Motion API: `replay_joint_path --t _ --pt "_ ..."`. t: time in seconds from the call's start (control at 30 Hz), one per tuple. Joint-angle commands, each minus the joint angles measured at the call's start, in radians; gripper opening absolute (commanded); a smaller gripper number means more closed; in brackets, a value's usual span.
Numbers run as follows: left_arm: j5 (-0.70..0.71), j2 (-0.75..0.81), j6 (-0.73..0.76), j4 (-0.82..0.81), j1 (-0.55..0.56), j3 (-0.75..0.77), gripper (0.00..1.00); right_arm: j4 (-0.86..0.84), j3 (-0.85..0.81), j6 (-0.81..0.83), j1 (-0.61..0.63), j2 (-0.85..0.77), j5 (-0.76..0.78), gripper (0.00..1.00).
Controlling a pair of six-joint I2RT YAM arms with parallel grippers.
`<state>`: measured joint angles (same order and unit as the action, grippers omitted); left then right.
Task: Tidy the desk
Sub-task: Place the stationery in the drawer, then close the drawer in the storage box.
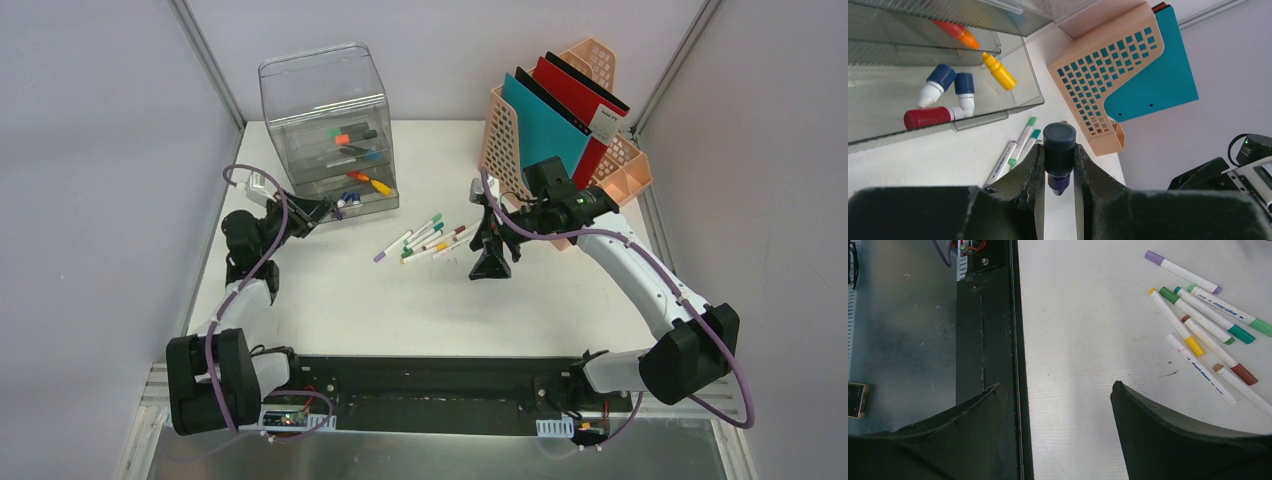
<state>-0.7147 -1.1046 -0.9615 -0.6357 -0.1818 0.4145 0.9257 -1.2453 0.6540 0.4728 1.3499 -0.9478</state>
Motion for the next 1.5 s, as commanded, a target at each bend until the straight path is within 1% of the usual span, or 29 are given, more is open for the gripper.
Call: replay_joint_path --t 0.0,0.13,0.33,0.37,0.43,0.53,0.57,0.6,0.73,0.8,0.93,1.03,1.2,1.3,1.47 --pt "0.018 -0.06 -0.011 -0.099 0.016 0.071 0.0 -0.009 -0.024 0.026 0.0 -0.008 -0.026 0.8" --pt "0.075 -0.134 -0.019 -0.1 0.025 0.108 0.0 -0.009 -0.024 0.026 0.0 -0.009 -0.024 0.8" --pt "0.245 -0.191 0.01 0.056 0.071 0.181 0.0 -0.008 -0.024 0.028 0.0 -0.008 -0.021 0.8" --pt "0.265 -0.197 0.007 0.095 0.08 0.199 0.0 -0.008 -0.024 0.028 -0.001 -0.008 -0.019 0.8" --pt "0.356 -0.207 -0.001 0.222 0.103 0.249 0.0 -0.01 -0.023 0.028 0.0 -0.008 -0.018 0.8" --pt "0.536 -0.218 -0.028 0.454 0.154 0.323 0.0 -0.009 -0.022 0.029 -0.001 -0.008 -0.018 0.8" --pt "0.578 -0.224 -0.039 0.539 0.167 0.348 0.03 -0.009 -0.022 0.03 0.0 -0.007 -0.018 0.8" --pt "0.6 -0.231 -0.046 0.575 0.175 0.368 0.06 -0.008 -0.023 0.029 0.0 -0.007 -0.019 0.8" --pt "0.602 -0.26 -0.079 0.61 0.18 0.4 0.17 -0.007 -0.023 0.029 0.0 -0.006 -0.019 0.8" --pt "0.603 -0.269 -0.084 0.611 0.18 0.409 0.3 -0.007 -0.023 0.03 0.0 -0.006 -0.018 0.8" --pt "0.6 -0.268 -0.068 0.596 0.18 0.417 0.38 -0.008 -0.022 0.032 0.0 -0.008 -0.017 0.8" --pt "0.593 -0.251 -0.064 0.586 0.18 0.413 0.4 -0.005 -0.022 0.033 0.0 -0.009 -0.016 0.8" --pt "0.561 -0.202 -0.035 0.543 0.18 0.386 0.4 -0.005 -0.023 0.036 0.0 -0.008 -0.017 0.8" --pt "0.516 -0.153 0.03 0.486 0.18 0.35 0.4 -0.004 -0.022 0.037 -0.001 -0.009 -0.012 0.8" --pt "0.399 -0.041 0.205 0.375 0.18 0.263 0.4 -0.005 -0.023 0.038 -0.001 -0.009 -0.011 0.8"
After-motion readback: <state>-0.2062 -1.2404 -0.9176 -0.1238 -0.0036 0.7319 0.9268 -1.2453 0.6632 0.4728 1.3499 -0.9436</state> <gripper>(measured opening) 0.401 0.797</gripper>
